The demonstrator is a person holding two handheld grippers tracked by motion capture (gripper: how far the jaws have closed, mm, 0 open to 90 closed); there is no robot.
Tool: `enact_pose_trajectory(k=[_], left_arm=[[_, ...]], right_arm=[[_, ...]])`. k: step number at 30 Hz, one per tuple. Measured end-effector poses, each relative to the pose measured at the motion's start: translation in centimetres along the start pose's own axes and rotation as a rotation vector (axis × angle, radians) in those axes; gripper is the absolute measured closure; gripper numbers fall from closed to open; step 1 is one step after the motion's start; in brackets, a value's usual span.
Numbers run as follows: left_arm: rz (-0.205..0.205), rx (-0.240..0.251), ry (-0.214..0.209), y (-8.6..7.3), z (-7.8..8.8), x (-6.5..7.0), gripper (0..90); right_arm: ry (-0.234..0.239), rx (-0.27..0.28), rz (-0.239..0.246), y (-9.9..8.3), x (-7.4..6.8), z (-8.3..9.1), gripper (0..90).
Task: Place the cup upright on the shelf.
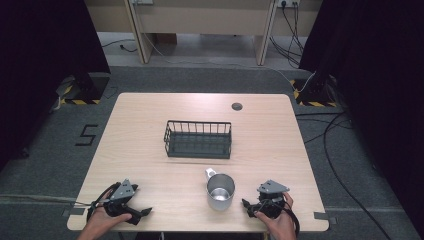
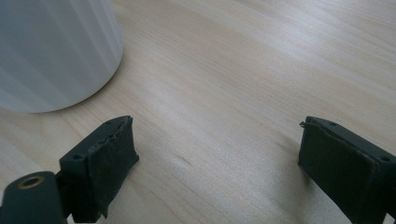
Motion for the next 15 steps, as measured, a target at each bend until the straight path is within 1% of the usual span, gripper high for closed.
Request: enact_pose_trajectory(k=[5, 9, 13, 15], left_arm=[[0.000, 0.000, 0.000, 0.00, 0.00, 0.00, 0.0], [0.000, 0.000, 0.000, 0.00, 0.00, -0.01, 0.0], [0.000, 0.000, 0.000, 0.01, -0.01, 0.00, 0.0], [0.000, 0.000, 0.000, 0.01, -0.01, -0.01, 0.0]], right_arm=[[0.005, 0.001, 0.003, 0.00, -0.03, 0.01, 11.4], [0.002, 0.008, -0.003, 0.00, 0.01, 0.08, 15.3], [0.008, 0.025, -0.011, -0.08, -0.10, 0.30, 15.8], [0.014, 0.049, -0.025, -0.07, -0.22, 0.42, 15.6]])
Point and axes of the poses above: each handheld gripper's, and its own axes: z roughly backward along the jaws, y roughly out of its top, x roughly to its right, the point moved 2 cm from there along -z, roughly forward along the jaws, and after that the axes turned 1 degree about -x, right-handed, at the moved point
